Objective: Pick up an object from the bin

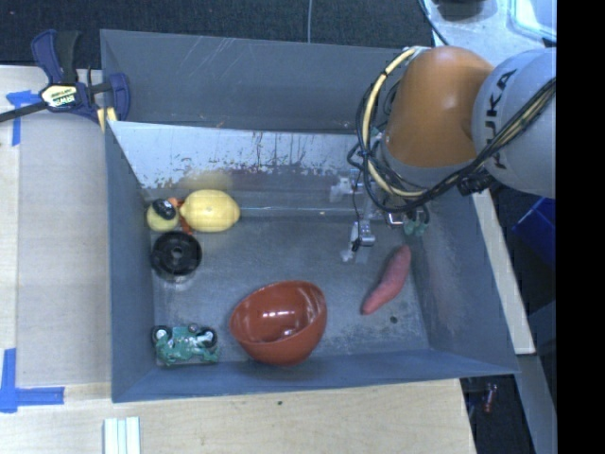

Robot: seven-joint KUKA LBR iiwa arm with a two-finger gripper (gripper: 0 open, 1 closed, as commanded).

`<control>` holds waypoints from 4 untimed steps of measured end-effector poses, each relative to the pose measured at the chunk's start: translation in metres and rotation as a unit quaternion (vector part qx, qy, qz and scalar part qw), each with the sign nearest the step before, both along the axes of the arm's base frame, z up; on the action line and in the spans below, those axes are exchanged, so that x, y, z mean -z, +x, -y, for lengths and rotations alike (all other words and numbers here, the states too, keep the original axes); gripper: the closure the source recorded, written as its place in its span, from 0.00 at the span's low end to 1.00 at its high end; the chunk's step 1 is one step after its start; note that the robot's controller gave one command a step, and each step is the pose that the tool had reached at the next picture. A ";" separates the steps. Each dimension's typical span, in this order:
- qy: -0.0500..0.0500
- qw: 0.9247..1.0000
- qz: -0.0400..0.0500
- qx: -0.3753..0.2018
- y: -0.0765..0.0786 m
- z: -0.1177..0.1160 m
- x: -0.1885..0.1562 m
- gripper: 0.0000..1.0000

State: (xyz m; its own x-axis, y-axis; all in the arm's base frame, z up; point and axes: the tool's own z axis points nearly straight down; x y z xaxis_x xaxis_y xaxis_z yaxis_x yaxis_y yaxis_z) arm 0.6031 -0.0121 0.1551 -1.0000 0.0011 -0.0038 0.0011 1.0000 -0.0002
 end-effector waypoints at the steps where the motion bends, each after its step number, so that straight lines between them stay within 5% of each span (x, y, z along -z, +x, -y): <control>1: 0.000 1.000 0.000 0.000 0.000 0.000 0.000 0.00; 2: 0.000 1.000 0.001 0.000 -0.004 -0.098 0.050 1.00; 3: 0.000 1.000 0.001 0.000 -0.004 -0.098 0.050 1.00; 4: 0.001 1.000 0.003 0.005 -0.001 -0.139 0.041 1.00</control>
Offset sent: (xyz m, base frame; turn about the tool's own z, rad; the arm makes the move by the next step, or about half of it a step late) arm -0.0043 0.0980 -0.0501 0.0005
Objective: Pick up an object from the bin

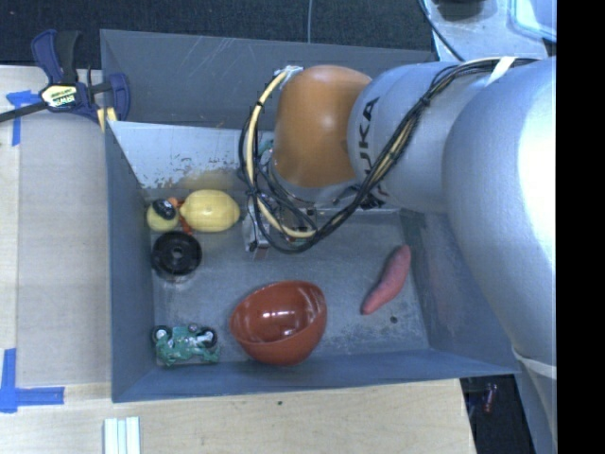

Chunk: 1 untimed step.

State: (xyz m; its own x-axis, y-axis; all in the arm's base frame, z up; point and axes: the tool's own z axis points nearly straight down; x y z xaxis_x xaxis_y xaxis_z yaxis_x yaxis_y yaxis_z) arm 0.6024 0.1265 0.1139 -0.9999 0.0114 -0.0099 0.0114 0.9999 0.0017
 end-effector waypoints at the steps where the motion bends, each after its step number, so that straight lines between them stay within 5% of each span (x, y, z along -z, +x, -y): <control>1: 0.000 1.000 0.000 0.000 0.000 0.000 0.000 1.00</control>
Offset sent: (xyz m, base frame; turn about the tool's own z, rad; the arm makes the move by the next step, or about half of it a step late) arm 0.0010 0.0951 0.0161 -0.0974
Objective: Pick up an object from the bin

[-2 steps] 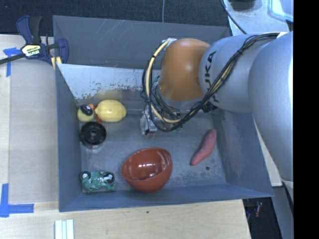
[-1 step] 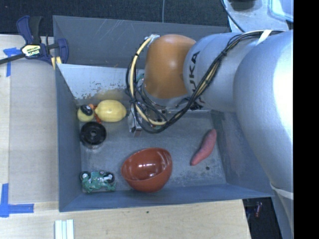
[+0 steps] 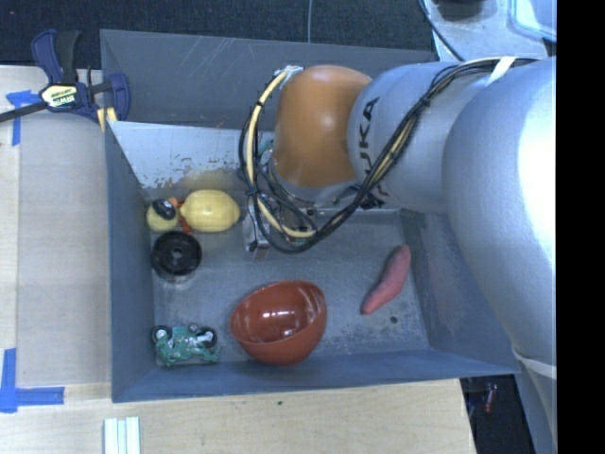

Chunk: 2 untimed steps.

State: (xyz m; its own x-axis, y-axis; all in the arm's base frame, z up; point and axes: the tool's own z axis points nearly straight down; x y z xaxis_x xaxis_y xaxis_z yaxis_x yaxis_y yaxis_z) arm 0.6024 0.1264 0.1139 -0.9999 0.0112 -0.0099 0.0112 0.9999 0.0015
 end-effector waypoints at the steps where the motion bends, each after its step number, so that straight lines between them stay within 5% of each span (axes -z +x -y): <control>1: -0.001 1.000 0.001 -0.024 0.002 -0.047 -0.009 1.00; 2: 0.005 1.000 -0.001 0.008 0.009 -0.078 0.016 1.00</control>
Offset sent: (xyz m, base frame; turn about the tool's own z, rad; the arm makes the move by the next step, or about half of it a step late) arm 0.0124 0.0707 -0.0324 0.0427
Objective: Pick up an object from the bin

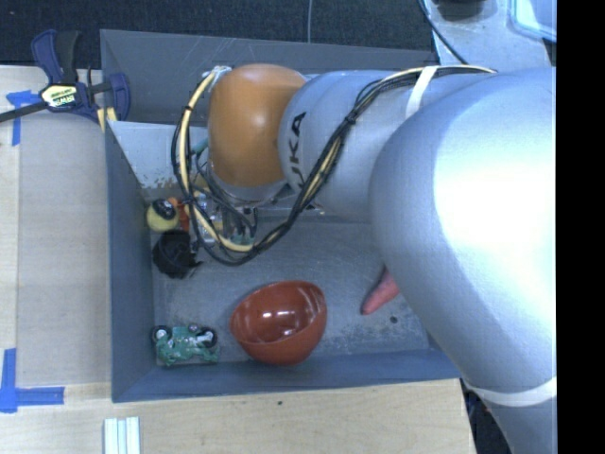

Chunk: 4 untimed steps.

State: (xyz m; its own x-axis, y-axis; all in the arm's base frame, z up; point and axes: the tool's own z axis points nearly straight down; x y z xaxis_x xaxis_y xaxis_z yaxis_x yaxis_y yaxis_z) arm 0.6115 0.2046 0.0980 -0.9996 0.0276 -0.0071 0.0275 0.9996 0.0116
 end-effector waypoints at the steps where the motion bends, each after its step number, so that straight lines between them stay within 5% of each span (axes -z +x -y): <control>1: -0.005 1.000 0.004 -0.018 0.010 -0.011 0.001 1.00; 2: -0.004 1.000 0.001 -0.004 -0.032 -0.023 -0.074 1.00; 3: -0.001 1.000 0.011 -0.008 -0.017 -0.034 -0.033 1.00; 4: -0.001 1.000 0.013 -0.008 -0.016 -0.031 -0.039 1.00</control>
Offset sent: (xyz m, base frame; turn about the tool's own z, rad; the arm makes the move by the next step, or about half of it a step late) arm -0.0610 0.0311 0.1196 0.0289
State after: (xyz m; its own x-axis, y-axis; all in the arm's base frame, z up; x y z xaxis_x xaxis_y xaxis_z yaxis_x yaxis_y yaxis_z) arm 0.5952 0.2354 0.1368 -0.9994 0.0118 -0.0338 0.0114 0.9999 0.0104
